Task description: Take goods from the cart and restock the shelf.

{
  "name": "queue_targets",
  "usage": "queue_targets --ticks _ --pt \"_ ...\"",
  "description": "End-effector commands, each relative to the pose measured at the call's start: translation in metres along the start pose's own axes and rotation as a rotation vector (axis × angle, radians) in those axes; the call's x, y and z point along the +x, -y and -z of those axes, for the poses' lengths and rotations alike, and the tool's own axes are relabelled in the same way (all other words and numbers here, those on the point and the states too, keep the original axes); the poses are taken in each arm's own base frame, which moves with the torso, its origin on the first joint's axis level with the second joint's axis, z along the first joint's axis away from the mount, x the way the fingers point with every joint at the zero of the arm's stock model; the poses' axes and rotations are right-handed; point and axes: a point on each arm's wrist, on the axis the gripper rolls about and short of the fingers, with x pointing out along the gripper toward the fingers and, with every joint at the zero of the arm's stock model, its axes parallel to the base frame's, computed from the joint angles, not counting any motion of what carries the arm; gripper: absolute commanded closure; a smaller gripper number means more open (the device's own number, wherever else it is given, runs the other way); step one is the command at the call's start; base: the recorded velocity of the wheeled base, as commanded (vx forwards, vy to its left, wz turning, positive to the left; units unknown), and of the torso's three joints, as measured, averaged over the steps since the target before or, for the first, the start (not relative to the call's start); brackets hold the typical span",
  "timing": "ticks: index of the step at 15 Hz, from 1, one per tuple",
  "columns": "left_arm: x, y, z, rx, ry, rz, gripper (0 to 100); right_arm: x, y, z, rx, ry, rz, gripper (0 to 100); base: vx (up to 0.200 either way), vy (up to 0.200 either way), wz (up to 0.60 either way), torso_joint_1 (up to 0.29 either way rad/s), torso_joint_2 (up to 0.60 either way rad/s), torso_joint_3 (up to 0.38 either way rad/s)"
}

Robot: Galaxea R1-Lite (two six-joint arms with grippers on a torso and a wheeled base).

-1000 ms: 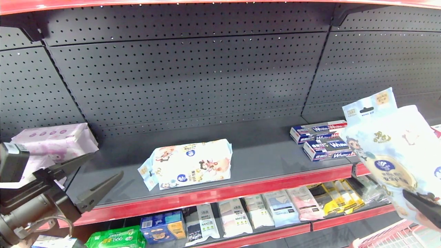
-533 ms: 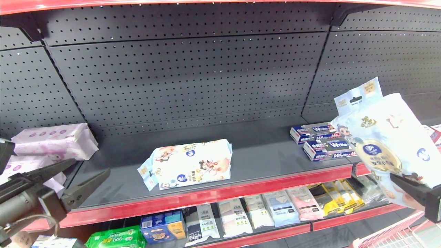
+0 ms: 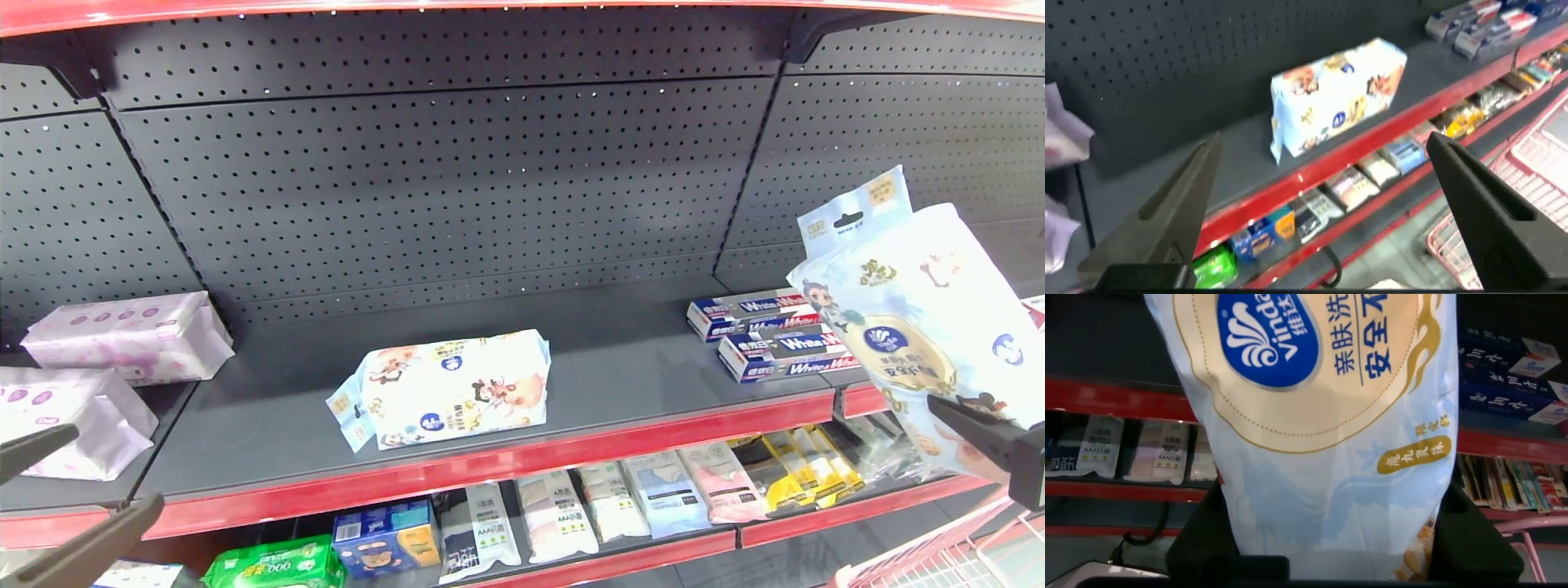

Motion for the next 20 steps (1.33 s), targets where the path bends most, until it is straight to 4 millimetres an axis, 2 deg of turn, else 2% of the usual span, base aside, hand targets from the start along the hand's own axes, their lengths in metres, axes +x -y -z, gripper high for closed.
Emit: queue_targets --ticks 1,2,4,6,11,13,14,16,18,20 --pt "-0.022 0.008 0.003 0.038 0.042 0.0 0 0.002 0.0 0.0 0.0 -0.006 -0.003 100 0.0 0.0 0.0 0.0 0.0 0.0" --pt "-0.035 0.013 0.008 0.028 0.0 0.002 0 0.003 0.0 0.0 -0.002 -0.01 -0.004 100 0.0 0.0 0.0 0.0 0.0 0.0" --pt "-0.039 0.015 0.01 0.023 -0.019 0.001 0 0.003 0.0 0.0 -0.001 -0.013 -0.004 100 0.0 0.0 0.0 0.0 0.0 0.0" --pt "-0.044 0.015 0.013 0.02 -0.031 -0.089 0 0.009 0.001 0.0 0.002 -0.031 -0.004 100 0.0 0.0 0.0 0.0 0.0 0.0" --pt "-0.064 0.021 0.027 0.094 0.041 -0.215 0 0.016 0.003 -0.005 0.003 -0.039 -0.005 100 0.0 0.0 0.0 0.0 0.0 0.0" --pt "-0.075 0.026 0.032 0.163 0.095 -0.155 0 0.018 0.004 -0.006 0.005 -0.04 -0.006 100 0.0 0.0 0.0 0.0 0.0 0.0" --pt "-0.077 0.028 0.034 0.185 0.084 -0.041 0 0.019 0.004 -0.006 0.007 -0.042 -0.005 100 0.0 0.0 0.0 0.0 0.0 0.0" --pt "-0.069 0.027 0.036 0.234 0.026 0.048 0 0.021 0.004 -0.007 0.005 -0.043 -0.005 100 0.0 0.0 0.0 0.0 0.0 0.0" --pt "-0.063 0.024 0.043 0.252 -0.001 -0.035 0 0.022 0.005 -0.009 0.004 -0.042 -0.005 100 0.0 0.0 0.0 0.0 0.0 0.0" --pt "-0.063 0.023 0.054 0.26 0.044 -0.243 0 0.025 0.005 -0.009 0.006 -0.051 -0.008 100 0.0 0.0 0.0 0.0 0.0 0.0"
